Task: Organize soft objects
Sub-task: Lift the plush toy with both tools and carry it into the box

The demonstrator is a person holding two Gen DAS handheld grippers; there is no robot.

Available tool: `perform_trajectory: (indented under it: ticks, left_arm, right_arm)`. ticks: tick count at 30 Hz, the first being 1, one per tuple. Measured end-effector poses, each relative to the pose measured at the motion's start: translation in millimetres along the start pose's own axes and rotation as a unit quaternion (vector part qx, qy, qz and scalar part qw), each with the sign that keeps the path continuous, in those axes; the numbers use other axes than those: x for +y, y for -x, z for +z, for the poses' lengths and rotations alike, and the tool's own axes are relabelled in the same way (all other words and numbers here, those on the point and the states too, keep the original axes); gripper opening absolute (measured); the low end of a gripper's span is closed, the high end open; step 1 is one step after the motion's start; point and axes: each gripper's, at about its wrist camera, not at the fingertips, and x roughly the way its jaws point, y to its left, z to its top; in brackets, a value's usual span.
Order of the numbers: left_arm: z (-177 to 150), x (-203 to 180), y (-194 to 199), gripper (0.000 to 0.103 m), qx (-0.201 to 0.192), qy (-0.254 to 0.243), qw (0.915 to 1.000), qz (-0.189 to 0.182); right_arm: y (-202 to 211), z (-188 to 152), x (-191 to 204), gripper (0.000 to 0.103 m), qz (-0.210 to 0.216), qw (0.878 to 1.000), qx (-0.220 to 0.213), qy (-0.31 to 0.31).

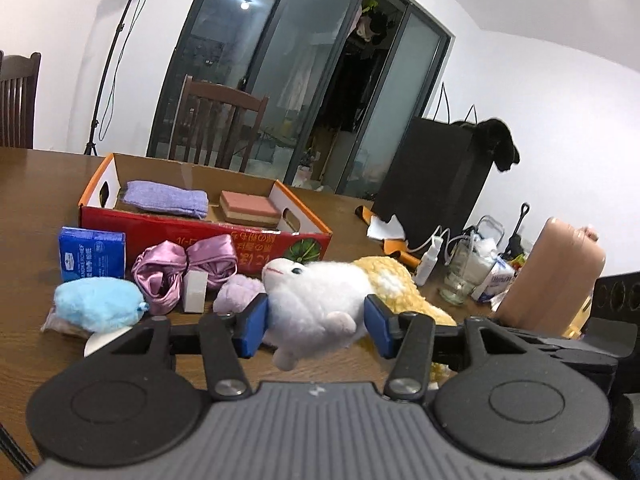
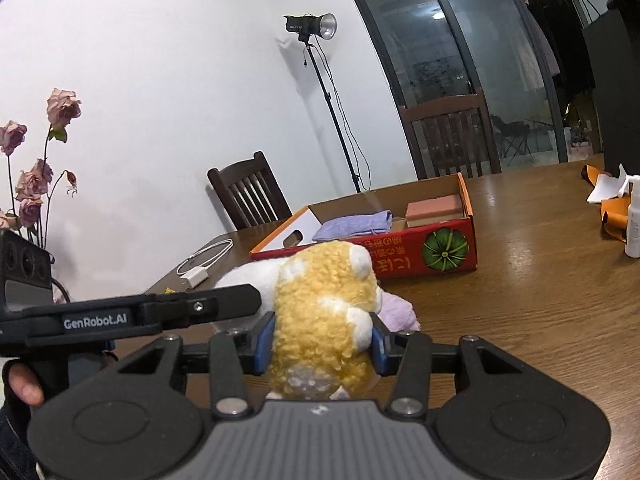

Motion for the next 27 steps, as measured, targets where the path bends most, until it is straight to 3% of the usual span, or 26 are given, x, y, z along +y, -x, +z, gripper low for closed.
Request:
perform_trajectory:
  ticks: [5, 9, 14, 17, 23, 27]
  left_arm:
    - [21.2, 8.0, -13.6, 0.049, -0.015, -0.008, 0.9997, -0.019]
    - [60.3, 20.3, -46.9, 0.048, -0.014, -0.026, 0.9988, -0.040]
    - [116.6, 50.5, -121.5, 0.047, 0.002, -0.024, 0.9985, -0.050]
    - [136.6, 73.4, -176.8, 0.047, 0.037, -0.006, 0.9986, -0.036]
    - [138.2, 108.5, -256.0, 0.046, 0.090, 0.022, 0.9957, -0.013]
    - [129.0, 122.3, -277.7, 0.046, 0.116, 0.028, 0.9928, -0.009]
  right_arm:
    - [-5.7, 18.1, 0.5, 0.046, -0.004, 1.000, -0.013, 0.014]
    - [-25.6, 51.1, -14.5, 0.046, -0.006, 1.000, -0.021, 0.016]
    - [-77.7, 103.8, -45.1, 0.046, -0.022, 0.999, -0.028, 0.025]
    - [-126.8, 129.7, -79.7, 0.046, -0.024, 1.000, -0.004, -0.010]
    - [-201.9, 141.9, -120.9, 0.046, -0.061, 0.996, 0.048, -0.035]
    - [-226.6, 133.3, -128.2, 0.046, -0.087, 0.994, 0.066, -0.017]
